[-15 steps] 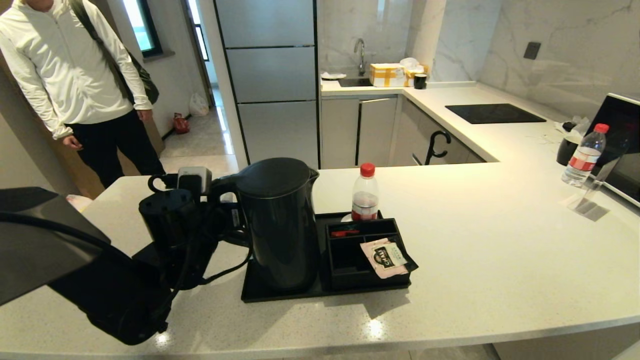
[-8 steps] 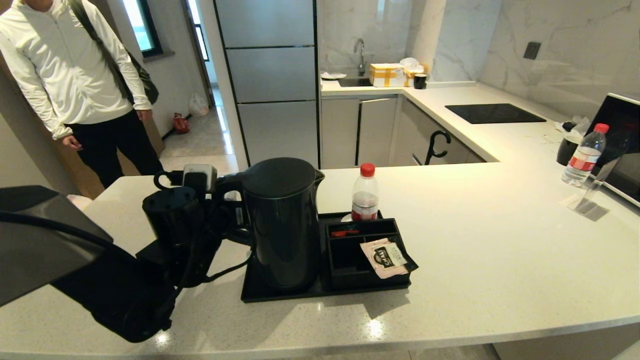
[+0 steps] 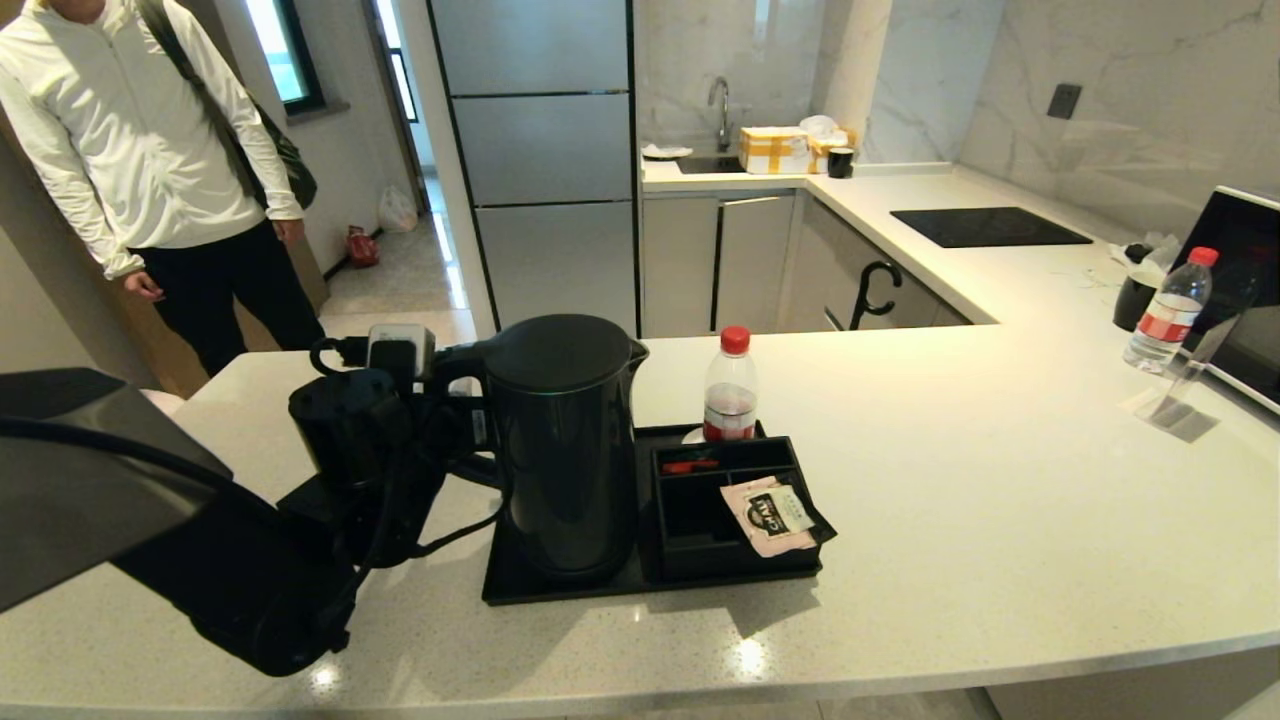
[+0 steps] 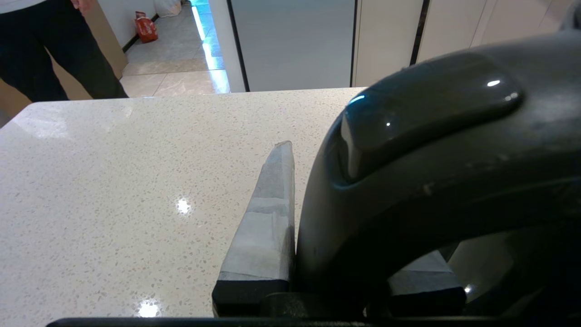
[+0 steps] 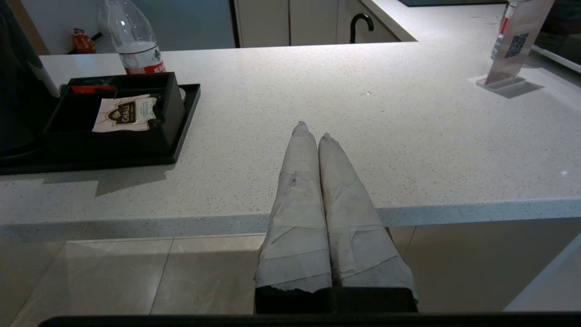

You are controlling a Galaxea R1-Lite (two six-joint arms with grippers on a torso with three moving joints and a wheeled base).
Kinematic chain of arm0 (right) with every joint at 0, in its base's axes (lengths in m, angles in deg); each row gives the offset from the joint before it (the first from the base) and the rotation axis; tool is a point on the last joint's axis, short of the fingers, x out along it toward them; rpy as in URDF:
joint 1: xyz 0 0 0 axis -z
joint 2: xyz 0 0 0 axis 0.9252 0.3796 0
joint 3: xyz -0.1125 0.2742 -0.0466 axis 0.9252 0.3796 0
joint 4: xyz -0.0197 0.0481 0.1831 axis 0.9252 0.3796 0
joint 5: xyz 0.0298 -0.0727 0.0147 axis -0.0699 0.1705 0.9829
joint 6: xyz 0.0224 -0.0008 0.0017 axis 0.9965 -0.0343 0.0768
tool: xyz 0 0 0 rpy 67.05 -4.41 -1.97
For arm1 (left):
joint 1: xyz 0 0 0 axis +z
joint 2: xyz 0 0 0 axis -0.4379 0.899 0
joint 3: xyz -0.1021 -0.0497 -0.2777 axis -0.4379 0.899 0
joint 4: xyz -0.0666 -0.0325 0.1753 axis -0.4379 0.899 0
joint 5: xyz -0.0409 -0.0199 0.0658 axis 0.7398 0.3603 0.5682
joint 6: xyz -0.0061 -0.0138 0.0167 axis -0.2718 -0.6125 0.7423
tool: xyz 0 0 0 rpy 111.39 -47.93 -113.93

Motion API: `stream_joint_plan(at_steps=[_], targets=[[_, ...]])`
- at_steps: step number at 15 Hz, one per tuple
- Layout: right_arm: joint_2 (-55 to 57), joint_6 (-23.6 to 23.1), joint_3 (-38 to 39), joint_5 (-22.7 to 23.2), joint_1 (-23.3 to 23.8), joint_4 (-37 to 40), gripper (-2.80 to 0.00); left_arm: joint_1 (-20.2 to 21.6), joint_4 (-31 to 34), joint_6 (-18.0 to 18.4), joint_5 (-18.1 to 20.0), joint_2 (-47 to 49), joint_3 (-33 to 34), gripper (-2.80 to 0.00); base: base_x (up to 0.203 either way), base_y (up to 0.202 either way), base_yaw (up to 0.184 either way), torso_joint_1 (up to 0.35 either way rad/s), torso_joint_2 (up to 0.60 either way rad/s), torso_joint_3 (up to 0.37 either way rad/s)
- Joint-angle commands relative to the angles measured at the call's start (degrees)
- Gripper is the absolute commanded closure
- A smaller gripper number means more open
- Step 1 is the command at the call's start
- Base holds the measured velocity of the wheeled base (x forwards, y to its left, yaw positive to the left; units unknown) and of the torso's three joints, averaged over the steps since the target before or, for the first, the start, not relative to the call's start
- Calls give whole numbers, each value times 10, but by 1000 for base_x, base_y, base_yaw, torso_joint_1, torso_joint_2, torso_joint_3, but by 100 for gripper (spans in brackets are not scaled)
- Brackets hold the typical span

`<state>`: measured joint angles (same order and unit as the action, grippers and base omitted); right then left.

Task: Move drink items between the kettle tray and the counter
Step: Return the kettle to its original position

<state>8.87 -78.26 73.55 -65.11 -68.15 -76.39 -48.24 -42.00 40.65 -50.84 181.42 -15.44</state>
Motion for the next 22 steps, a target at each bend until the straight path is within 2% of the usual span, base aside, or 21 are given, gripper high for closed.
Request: stream_joint_plan(at_steps=[1, 7, 15, 22], targets=[[1, 0, 18, 0, 0, -1, 0, -1, -3, 1, -1, 5, 1, 0, 0, 0, 0, 0, 0, 0], [1, 0, 18, 0, 0, -1, 0, -1, -4, 1, -2, 13, 11, 0, 0, 0, 0, 0, 0, 0], [1, 0, 18, 0, 0, -1, 0, -1, 16, 33, -3, 10, -15, 0, 0, 0, 0, 0, 0, 0], [1, 0, 18, 0, 0, -1, 0, 3, 40, 34, -3, 16, -42, 0, 0, 0, 0, 0, 0, 0]])
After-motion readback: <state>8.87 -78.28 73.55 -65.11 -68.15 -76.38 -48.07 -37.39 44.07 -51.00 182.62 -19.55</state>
